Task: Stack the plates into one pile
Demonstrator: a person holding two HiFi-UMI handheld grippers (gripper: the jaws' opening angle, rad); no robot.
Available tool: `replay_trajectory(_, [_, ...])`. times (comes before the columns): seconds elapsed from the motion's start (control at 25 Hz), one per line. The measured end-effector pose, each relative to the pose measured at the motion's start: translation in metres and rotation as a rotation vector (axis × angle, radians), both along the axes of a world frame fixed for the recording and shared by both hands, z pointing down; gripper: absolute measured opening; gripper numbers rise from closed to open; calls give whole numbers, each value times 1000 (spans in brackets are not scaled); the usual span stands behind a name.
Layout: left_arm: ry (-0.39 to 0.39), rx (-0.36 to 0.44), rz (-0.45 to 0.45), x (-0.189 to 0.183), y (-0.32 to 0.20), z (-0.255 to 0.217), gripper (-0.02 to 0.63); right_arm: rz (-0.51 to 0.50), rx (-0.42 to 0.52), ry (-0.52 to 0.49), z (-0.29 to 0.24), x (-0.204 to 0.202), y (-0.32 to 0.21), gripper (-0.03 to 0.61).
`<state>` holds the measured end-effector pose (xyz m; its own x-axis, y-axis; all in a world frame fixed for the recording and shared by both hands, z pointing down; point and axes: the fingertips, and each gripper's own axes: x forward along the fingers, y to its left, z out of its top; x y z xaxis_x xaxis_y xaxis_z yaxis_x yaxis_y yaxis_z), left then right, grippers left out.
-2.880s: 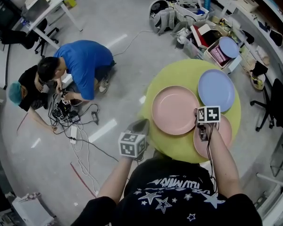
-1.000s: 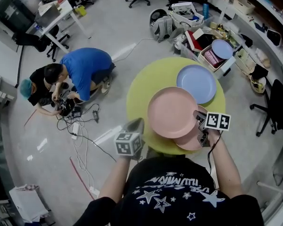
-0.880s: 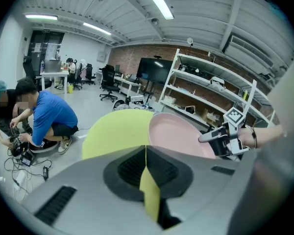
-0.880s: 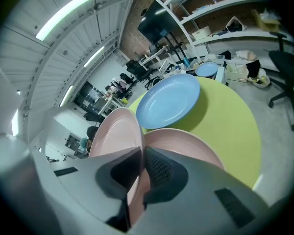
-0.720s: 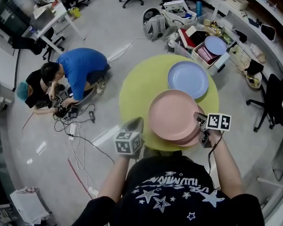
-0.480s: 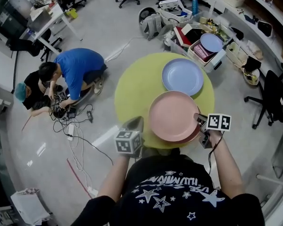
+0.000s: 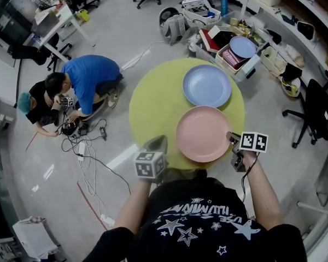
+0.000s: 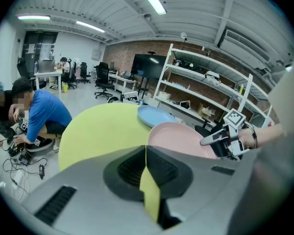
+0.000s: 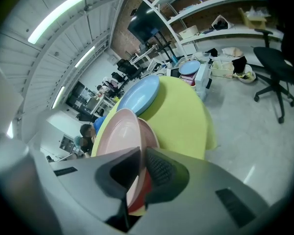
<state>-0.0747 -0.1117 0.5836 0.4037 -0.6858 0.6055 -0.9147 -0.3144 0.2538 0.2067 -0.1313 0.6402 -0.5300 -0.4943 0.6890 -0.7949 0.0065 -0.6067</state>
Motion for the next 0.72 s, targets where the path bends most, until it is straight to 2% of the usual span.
replay_trajectory(0.32, [-6,-22,1,5,6,4,18,-50,3,114,12,7,3,37])
replay_trajectory(0.52, [-10,-27,13,7,3,5,18,-161,23,231,14,2,3,46])
replay_trajectory(0.72, [-8,-25,28,9,-3,4,18,-224,38,238,12,0,3,74])
